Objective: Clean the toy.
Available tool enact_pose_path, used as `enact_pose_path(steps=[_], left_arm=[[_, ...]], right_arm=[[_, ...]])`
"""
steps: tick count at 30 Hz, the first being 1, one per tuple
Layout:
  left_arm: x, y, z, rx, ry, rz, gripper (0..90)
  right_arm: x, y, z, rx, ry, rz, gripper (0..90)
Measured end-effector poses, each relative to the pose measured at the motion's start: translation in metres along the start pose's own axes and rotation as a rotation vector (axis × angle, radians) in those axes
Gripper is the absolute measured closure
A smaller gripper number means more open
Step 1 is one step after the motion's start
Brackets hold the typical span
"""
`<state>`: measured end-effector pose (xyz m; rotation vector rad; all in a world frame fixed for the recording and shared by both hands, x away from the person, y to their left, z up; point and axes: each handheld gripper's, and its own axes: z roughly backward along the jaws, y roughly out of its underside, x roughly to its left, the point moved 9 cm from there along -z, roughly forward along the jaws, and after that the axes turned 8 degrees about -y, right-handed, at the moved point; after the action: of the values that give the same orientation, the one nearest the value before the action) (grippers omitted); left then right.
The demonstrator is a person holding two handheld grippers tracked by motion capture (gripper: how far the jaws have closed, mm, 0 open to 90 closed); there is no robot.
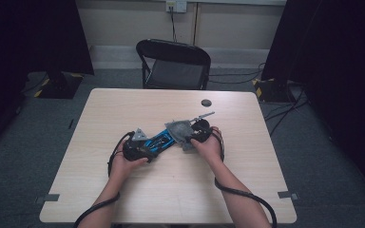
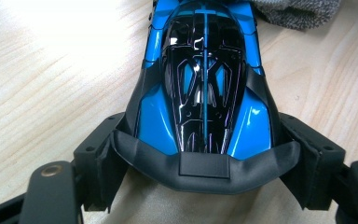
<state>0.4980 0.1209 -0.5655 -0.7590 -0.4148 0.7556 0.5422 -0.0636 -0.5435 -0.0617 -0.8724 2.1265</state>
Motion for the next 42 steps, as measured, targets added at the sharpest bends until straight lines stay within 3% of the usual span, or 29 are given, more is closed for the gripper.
enact_pose_path(steps=[20,33,42], left_arm=[[-0.001,0.0,0.0,0.0,0.001,0.006,24.3],[-0.002,0.001,0.001,0.011,-0.004,-0.001,20.7],[0.001,0.002,0.008,0.019,0.003,0.078,18.3]], right_arm=[[-0.019,0.01,0.015,-0.028,0.021,-0.04,74.5],[-0.02,0.029,0.051,-0.068,0.012,0.029,74.5],[-0.021,0.049,0.068,-0.11,-0.004,0.031,74.5]])
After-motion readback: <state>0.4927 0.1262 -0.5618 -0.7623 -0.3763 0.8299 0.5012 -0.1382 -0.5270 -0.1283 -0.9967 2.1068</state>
